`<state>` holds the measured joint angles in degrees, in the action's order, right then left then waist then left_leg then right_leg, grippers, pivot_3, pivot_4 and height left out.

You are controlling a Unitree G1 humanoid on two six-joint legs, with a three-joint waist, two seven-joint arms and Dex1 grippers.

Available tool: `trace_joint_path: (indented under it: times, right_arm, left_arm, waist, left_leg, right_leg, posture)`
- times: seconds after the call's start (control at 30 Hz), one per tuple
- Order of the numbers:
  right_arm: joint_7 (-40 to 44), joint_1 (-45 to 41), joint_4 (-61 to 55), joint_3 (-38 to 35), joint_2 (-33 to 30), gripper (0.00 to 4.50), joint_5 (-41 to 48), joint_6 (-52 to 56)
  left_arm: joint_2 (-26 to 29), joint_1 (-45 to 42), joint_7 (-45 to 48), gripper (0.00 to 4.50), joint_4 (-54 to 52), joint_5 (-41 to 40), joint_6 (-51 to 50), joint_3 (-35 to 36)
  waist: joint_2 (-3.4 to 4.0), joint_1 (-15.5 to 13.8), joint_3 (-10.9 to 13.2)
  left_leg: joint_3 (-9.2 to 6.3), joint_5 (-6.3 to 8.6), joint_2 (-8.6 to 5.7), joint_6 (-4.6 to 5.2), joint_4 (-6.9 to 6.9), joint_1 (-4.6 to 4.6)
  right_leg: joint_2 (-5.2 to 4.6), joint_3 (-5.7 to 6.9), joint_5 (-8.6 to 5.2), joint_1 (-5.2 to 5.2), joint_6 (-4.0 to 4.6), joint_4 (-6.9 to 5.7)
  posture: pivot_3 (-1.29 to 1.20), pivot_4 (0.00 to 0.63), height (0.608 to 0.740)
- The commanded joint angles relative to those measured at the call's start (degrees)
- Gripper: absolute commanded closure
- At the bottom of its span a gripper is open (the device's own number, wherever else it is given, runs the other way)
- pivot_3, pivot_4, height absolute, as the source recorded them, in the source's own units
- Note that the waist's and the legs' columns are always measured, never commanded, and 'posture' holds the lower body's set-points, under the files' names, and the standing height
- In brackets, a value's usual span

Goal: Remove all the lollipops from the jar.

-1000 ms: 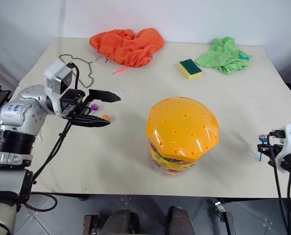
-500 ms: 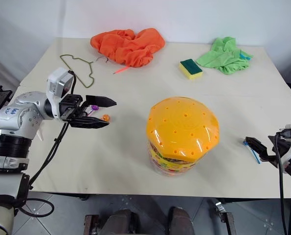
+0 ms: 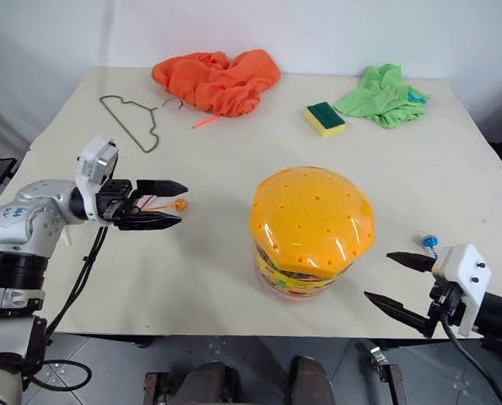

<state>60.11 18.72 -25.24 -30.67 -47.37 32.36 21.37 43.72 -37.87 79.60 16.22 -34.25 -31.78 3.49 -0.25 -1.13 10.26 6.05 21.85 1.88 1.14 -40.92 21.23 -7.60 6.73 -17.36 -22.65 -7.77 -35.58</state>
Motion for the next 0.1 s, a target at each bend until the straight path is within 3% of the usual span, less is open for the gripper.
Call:
trace_joint_path:
  times: [0.03,0.1]
  right_arm:
    - [-3.35,-2.07,1.34,2.47,2.95,0.02,-1.54,-2.19]
    - [-4.67,-2.34,1.11,3.08,4.24,0.02,-1.71,-2.2]
  left_arm:
    - [-0.04,4.84,-3.49,0.0,-6.69,-2.81,-0.44,5.41]
    - [-0.35,7.17,-5.43,0.0,-9.13,-2.66,-0.11,6.56]
  waist:
    - [0.01,0.03,0.01]
    - [0.01,-0.02,0.01]
  left_leg:
    - [-0.03,0.0,0.03,-0.01,0.01,0.0]
    - [-0.09,0.0,0.04,-0.01,0.0,0.04]
  right_leg:
    - [0.02,0.01,0.0,-0.02,0.01,-0.01]
    - [0.01,0.01,-0.01,-0.05,0.02,-0.03]
  posture:
    - [0.0,0.15,0.74]
    - [0.0,0.15,0.74]
